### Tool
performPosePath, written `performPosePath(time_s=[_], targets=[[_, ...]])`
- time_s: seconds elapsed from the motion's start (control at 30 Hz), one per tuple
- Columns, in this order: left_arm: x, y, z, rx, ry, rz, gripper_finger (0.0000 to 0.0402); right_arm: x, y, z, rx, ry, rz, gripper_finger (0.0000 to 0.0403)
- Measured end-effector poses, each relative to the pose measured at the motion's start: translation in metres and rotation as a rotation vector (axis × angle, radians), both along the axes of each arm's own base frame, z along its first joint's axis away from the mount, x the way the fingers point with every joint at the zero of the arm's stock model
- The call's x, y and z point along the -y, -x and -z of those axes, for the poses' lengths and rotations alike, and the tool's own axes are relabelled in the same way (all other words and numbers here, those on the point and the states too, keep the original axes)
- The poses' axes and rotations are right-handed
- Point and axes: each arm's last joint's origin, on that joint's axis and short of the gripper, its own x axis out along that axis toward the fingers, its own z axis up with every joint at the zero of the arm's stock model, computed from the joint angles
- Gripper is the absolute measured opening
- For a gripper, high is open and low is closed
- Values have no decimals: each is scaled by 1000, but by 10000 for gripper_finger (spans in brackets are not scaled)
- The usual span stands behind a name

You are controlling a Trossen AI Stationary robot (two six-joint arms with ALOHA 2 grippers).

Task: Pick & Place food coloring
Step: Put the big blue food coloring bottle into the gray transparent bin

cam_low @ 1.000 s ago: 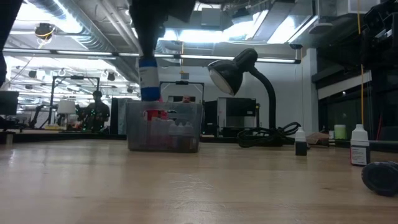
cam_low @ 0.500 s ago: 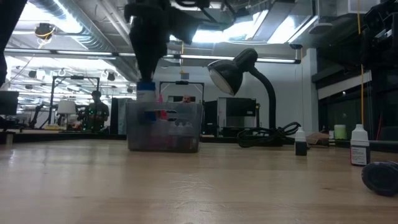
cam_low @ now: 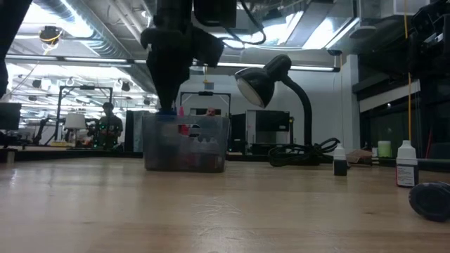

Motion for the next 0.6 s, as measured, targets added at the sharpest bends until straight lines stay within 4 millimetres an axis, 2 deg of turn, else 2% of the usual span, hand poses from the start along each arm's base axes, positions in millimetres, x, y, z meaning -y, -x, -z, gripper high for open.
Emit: performPosePath(time_s=[0.3, 0.47, 0.6], targets=[[-2, 5, 12, -32, -4, 14, 120, 0, 0, 0, 0, 0, 0, 15], [-2, 5, 10, -28, -3, 14, 150, 0, 0, 0, 0, 0, 0, 15], [-2, 2, 1, 1, -4, 14, 177, 0, 0, 0, 0, 0, 0, 15]])
